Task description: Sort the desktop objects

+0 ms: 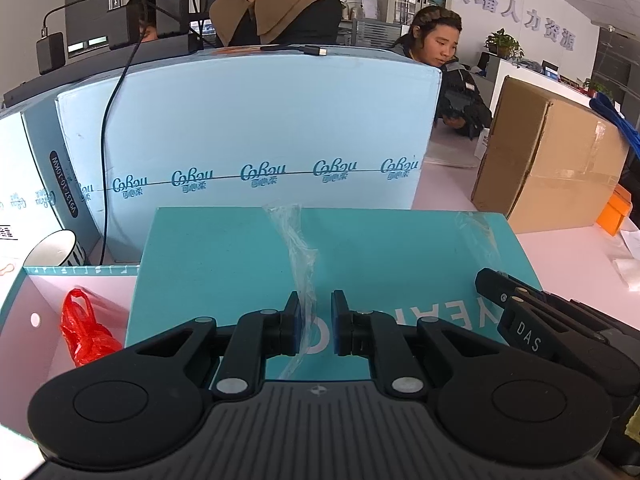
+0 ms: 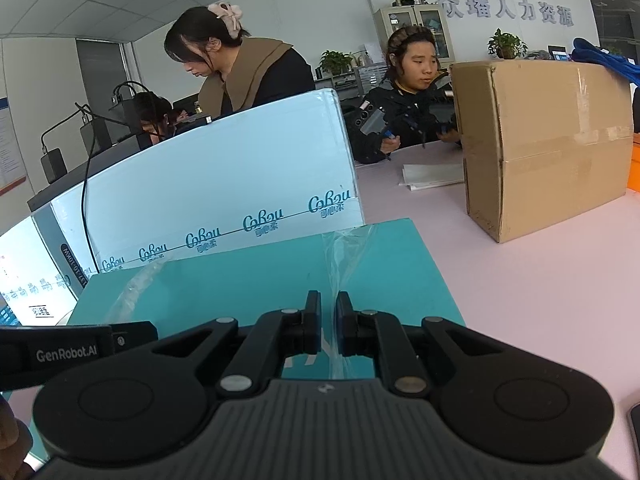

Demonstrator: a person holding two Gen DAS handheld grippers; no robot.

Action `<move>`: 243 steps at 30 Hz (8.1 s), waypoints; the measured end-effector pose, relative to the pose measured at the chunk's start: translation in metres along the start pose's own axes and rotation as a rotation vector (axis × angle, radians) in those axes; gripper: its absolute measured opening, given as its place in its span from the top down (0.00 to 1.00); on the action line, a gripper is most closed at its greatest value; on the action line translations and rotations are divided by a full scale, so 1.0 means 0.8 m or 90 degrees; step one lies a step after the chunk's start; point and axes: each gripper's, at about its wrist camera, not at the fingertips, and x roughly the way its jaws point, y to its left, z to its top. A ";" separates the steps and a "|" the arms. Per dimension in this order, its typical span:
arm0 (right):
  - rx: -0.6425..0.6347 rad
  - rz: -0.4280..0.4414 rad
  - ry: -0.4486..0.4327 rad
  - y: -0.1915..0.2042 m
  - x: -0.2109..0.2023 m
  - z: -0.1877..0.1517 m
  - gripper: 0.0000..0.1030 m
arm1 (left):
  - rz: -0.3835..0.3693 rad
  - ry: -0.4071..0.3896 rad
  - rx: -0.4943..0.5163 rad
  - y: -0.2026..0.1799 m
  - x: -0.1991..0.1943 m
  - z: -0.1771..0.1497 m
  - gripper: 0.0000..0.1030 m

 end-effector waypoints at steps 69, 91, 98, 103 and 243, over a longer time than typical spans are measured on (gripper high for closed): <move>-0.013 0.013 0.009 0.094 0.016 -0.012 0.88 | 0.018 0.005 -0.037 0.101 -0.007 0.002 0.90; -0.017 0.034 0.029 0.122 0.020 -0.019 0.88 | 0.044 0.018 -0.057 0.133 -0.016 -0.006 0.90; -0.021 0.046 0.030 0.133 0.024 -0.017 0.87 | 0.055 0.016 -0.064 0.144 -0.018 -0.003 0.90; -0.021 0.051 0.034 0.140 0.028 -0.016 0.88 | 0.060 0.019 -0.066 0.150 -0.016 -0.001 0.90; 0.019 0.120 0.046 0.222 0.046 -0.047 0.87 | 0.086 0.058 -0.094 0.258 0.010 -0.013 0.02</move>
